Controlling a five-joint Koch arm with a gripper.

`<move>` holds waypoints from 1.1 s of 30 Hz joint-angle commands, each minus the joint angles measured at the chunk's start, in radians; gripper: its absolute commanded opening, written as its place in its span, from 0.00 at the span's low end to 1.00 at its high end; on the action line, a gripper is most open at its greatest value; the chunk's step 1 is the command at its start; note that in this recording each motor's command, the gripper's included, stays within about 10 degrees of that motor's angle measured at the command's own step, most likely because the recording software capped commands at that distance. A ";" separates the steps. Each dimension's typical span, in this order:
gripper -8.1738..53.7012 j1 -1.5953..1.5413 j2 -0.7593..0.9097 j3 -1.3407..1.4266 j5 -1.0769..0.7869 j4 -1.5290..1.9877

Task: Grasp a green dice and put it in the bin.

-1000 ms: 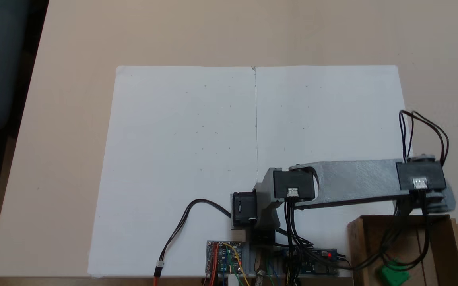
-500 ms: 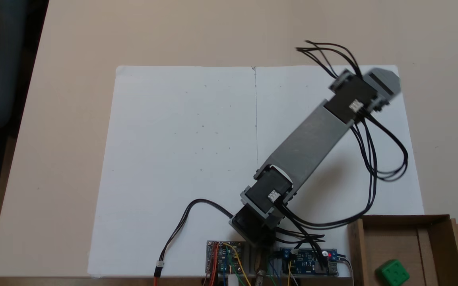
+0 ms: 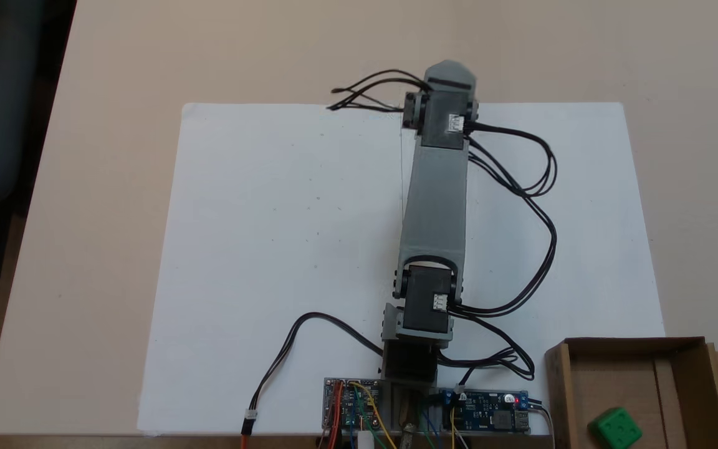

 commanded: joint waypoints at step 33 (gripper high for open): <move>0.83 -0.077 0.647 1.361 -0.064 -1.363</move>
